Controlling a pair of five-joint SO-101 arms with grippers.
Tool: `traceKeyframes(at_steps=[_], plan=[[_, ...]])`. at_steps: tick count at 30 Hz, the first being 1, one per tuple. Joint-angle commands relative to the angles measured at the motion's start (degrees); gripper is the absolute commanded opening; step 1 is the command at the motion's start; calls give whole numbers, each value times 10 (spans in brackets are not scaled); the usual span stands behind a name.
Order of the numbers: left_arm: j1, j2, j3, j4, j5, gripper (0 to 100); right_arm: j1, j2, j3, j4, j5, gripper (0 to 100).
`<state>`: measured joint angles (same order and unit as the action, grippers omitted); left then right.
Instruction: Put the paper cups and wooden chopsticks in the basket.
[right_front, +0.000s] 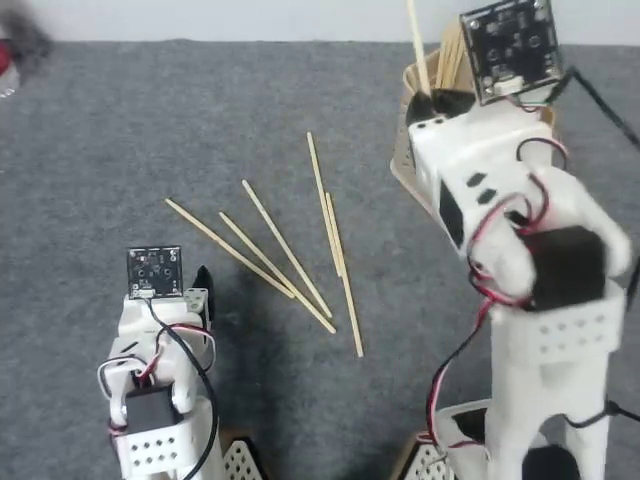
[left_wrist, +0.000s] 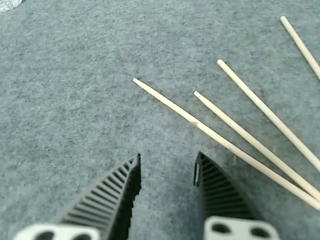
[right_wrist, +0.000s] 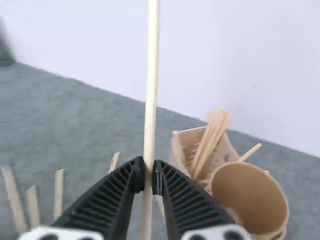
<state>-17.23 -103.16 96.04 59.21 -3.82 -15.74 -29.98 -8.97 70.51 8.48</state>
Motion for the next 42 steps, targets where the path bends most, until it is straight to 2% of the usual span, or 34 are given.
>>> traceKeyframes(at_steps=[1,5,7,21,28,30,35,42], plan=[[4,-11,-13,-6,5,169,34,-51,178,-228,27,8],[4,-11,-13,-9,5,169,60,-44,343,-485,43,8],[4,-11,-13,-10,5,169,69,-23,388,-576,44,8],[5,-11,-13,-11,5,169,80,179,404,-844,42,8],[37,-11,-7,-11,1,169,100,238,403,-912,43,11],[38,-11,-7,-11,1,169,101,244,403,-911,45,17],[38,-11,-7,-11,1,169,102,247,406,-908,45,112],[38,-11,-7,-11,1,169,101,215,408,-880,45,84]])
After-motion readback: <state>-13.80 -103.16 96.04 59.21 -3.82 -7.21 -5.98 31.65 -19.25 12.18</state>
